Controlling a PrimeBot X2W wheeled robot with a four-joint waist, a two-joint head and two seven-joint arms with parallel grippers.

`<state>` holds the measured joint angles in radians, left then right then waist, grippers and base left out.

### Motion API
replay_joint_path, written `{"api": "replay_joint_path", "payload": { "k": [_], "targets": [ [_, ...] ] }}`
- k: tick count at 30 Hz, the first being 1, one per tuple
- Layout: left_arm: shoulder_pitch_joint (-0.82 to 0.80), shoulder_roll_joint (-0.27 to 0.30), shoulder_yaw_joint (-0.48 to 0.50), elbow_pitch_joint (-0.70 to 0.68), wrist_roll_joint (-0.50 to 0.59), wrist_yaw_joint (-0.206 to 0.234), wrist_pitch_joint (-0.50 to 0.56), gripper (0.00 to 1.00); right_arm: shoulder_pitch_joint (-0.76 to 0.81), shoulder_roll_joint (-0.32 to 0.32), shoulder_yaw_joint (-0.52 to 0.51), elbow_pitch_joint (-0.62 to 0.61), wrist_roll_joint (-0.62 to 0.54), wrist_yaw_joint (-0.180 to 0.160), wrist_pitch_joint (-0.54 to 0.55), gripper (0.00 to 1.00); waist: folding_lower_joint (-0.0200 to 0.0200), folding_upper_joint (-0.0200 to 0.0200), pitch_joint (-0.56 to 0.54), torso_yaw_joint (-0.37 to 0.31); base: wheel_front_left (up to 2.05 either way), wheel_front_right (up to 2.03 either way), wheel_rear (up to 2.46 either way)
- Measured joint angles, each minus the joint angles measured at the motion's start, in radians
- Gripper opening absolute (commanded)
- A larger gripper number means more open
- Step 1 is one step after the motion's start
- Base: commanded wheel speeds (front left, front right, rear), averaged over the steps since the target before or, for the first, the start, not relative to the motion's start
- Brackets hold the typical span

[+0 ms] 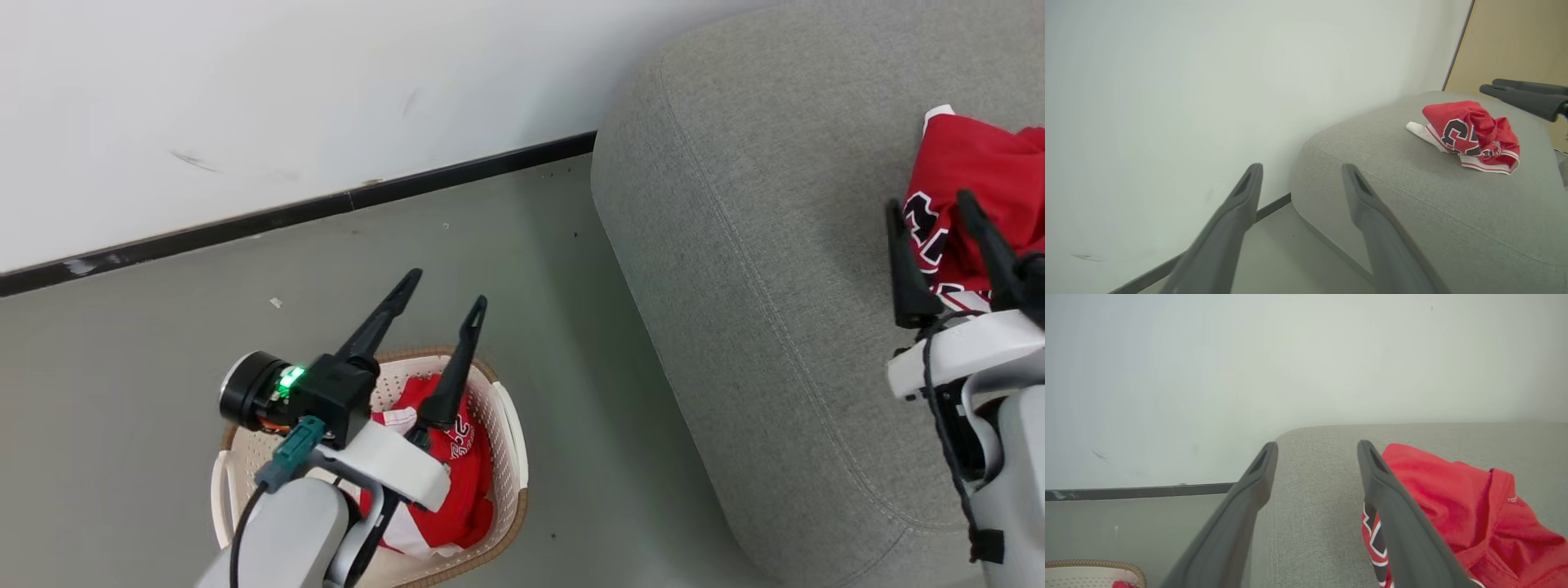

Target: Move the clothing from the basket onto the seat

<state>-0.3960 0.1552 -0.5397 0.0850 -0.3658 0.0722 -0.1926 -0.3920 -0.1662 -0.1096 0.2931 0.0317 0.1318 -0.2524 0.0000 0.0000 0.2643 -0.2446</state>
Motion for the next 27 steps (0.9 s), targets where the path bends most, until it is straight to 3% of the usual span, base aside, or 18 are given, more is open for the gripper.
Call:
{"api": "replay_joint_path", "payload": {
  "k": [12, 27],
  "targets": [
    [0.102, 0.033, 0.151, 0.044, -0.036, 0.098, -0.04, 1.0, 0.044, 0.097, 0.074, -0.084, -0.032, 0.0, -0.002, 1.0, 0.0, 0.0, -0.074, 0.043, 0.0, 0.0, 0.0],
    [0.245, 0.055, 0.272, 0.053, -0.075, 0.156, -0.055, 1.0, 0.161, 0.113, 0.101, -0.116, -0.08, 0.0, -0.002, 1.0, 0.0001, 0.0, -0.161, 0.115, 0.0, 0.0, 0.0]
  ]
}}
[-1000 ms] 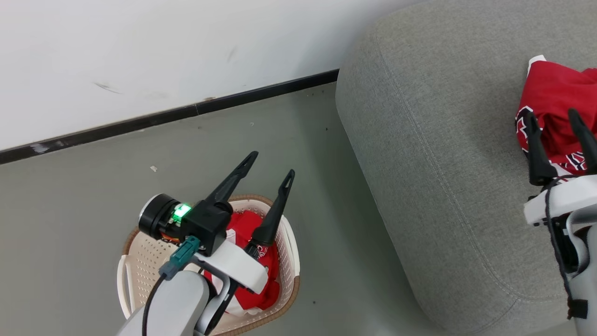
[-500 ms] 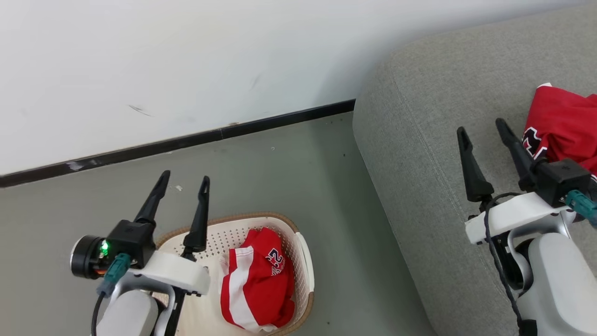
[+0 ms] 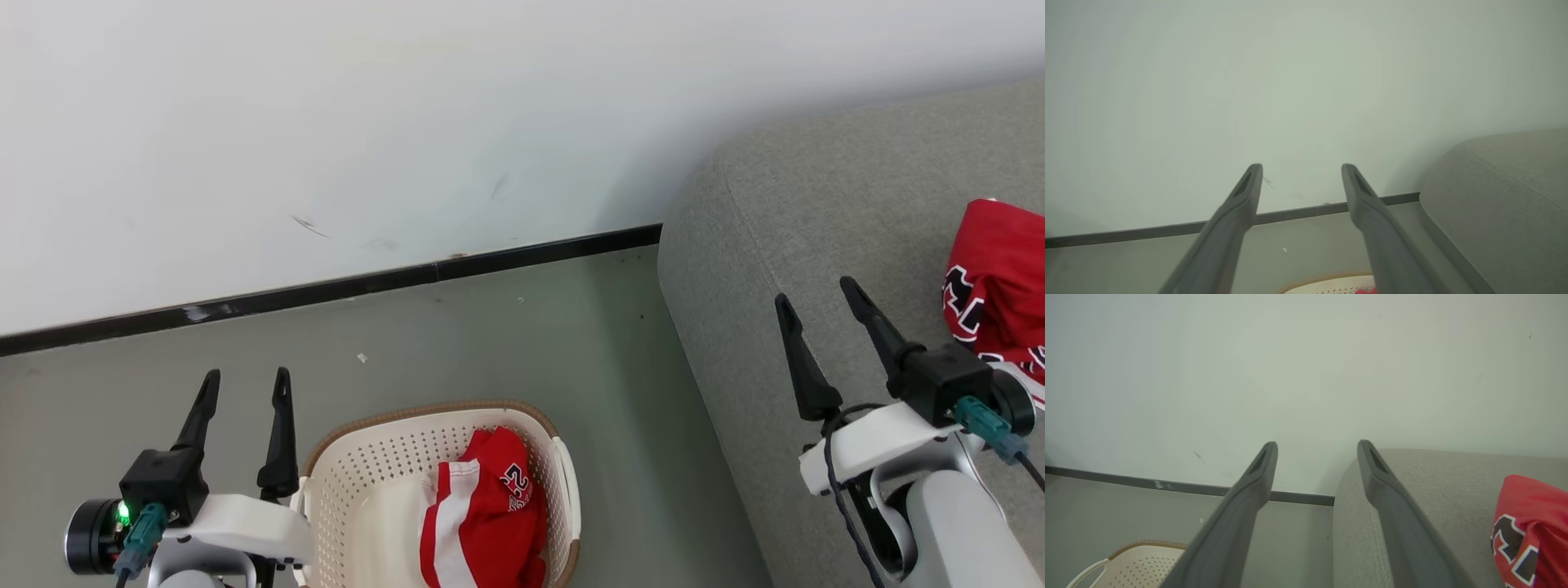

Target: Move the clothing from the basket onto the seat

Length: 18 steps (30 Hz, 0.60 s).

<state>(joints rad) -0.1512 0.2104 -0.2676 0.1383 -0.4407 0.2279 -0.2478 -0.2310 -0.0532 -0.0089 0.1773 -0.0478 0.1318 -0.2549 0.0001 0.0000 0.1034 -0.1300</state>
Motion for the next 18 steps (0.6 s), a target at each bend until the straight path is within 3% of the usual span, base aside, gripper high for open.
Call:
{"api": "replay_joint_path", "payload": {
  "k": [18],
  "targets": [
    [0.103, -0.014, 0.012, 0.009, -0.004, 0.011, 0.0, 1.0, 0.191, 0.011, -0.016, -0.052, 0.014, 0.0, 0.0, 1.0, -0.0001, 0.0, -0.099, 0.068, 0.0, 0.0, 0.0]
  ]
}}
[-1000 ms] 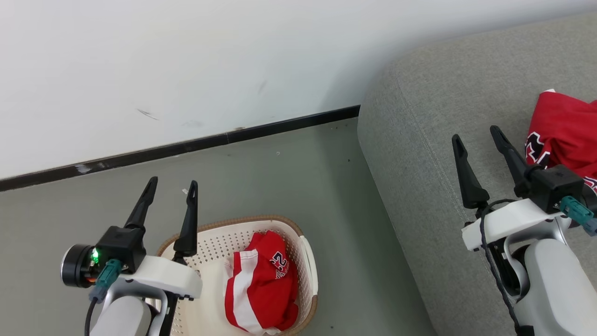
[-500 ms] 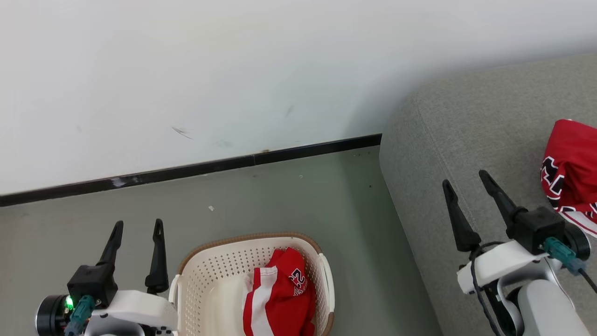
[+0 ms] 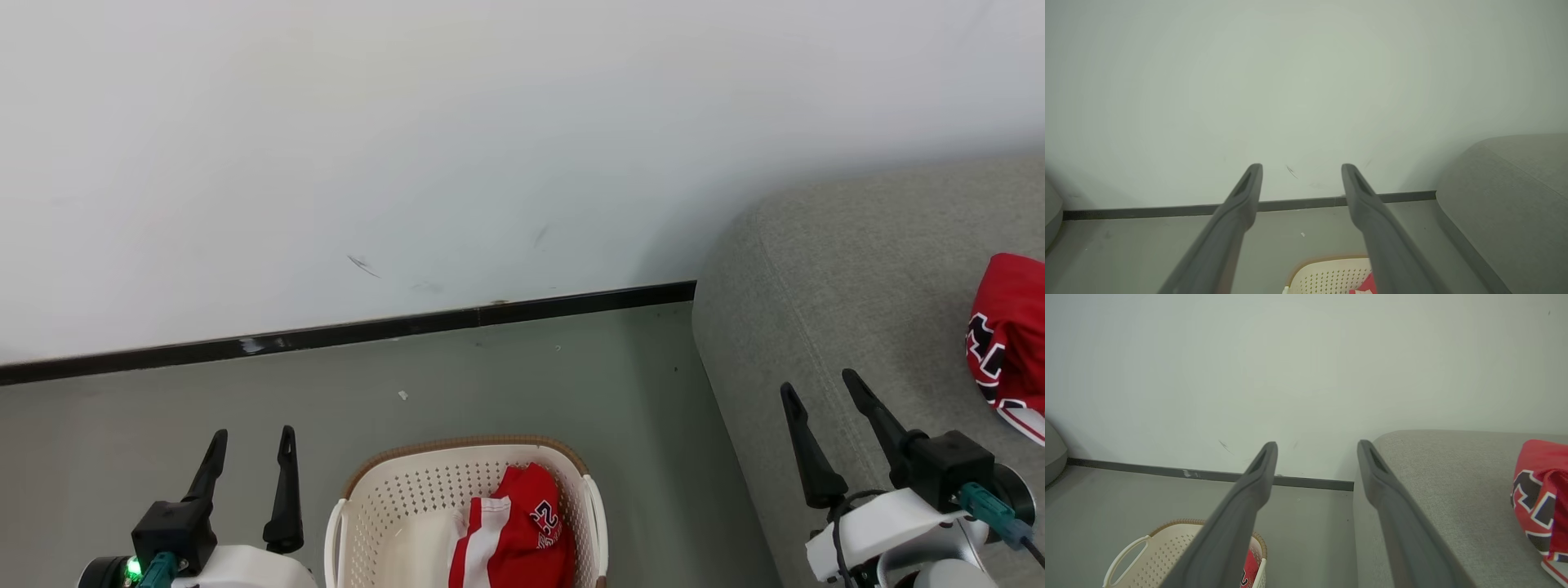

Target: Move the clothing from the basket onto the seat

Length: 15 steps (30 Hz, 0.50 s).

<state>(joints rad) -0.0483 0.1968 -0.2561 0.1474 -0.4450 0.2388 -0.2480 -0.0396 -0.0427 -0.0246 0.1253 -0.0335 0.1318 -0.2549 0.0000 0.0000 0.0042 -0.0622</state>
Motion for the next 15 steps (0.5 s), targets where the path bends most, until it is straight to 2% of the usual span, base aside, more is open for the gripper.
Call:
{"api": "replay_joint_path", "payload": {
  "k": [15],
  "targets": [
    [0.038, -0.001, -0.001, -0.001, 0.009, -0.005, 0.0, 1.0, 0.088, 0.002, 0.007, -0.026, 0.074, 0.0, 0.0, 1.0, 0.0, 0.0, -0.05, 0.035, 0.0, 0.0, 0.0]
  ]
}}
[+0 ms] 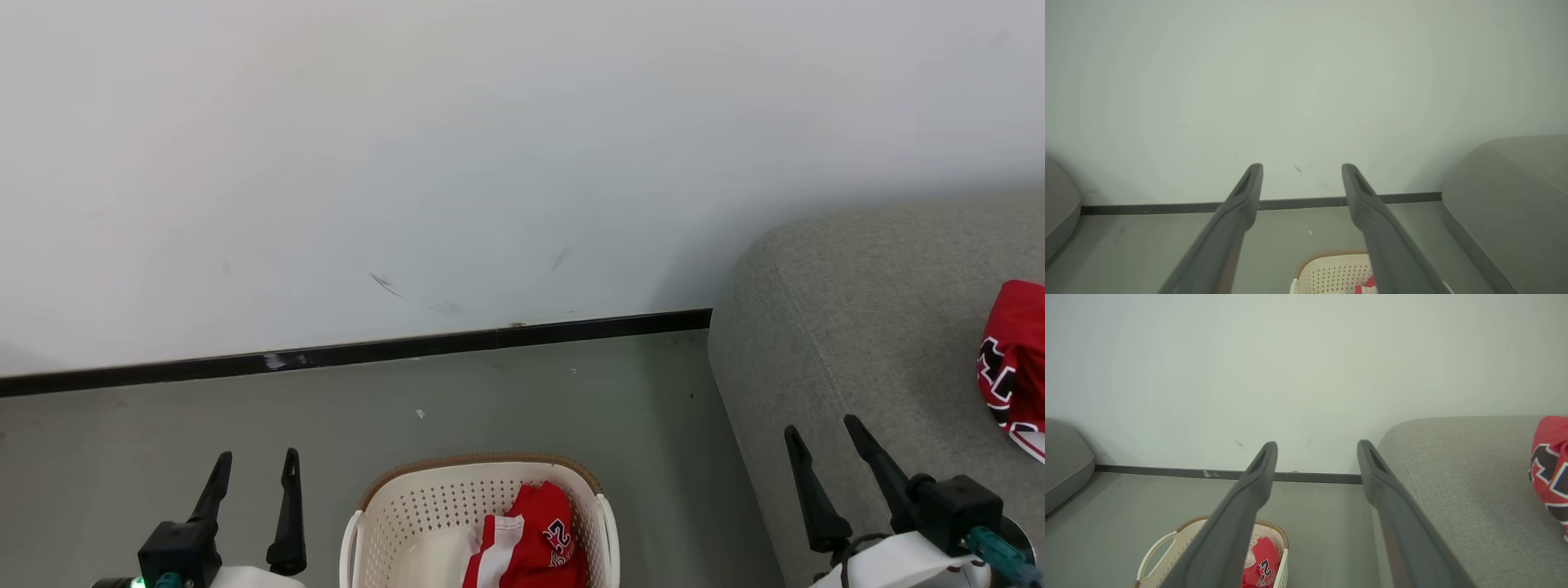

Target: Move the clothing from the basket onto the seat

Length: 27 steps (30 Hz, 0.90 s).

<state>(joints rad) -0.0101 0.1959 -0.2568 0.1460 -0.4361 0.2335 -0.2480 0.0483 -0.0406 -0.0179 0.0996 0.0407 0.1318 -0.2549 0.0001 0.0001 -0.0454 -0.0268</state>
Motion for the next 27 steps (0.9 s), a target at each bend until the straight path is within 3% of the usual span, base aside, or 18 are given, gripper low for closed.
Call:
{"api": "replay_joint_path", "payload": {
  "k": [27],
  "targets": [
    [0.012, 0.004, -0.008, -0.02, 0.011, -0.018, 0.0, 1.0, 0.031, 0.001, 0.007, -0.068, 0.012, 0.0, 0.0, 1.0, -0.0001, 0.0, 0.027, 0.006, 0.0, 0.0, 0.0]
  ]
}}
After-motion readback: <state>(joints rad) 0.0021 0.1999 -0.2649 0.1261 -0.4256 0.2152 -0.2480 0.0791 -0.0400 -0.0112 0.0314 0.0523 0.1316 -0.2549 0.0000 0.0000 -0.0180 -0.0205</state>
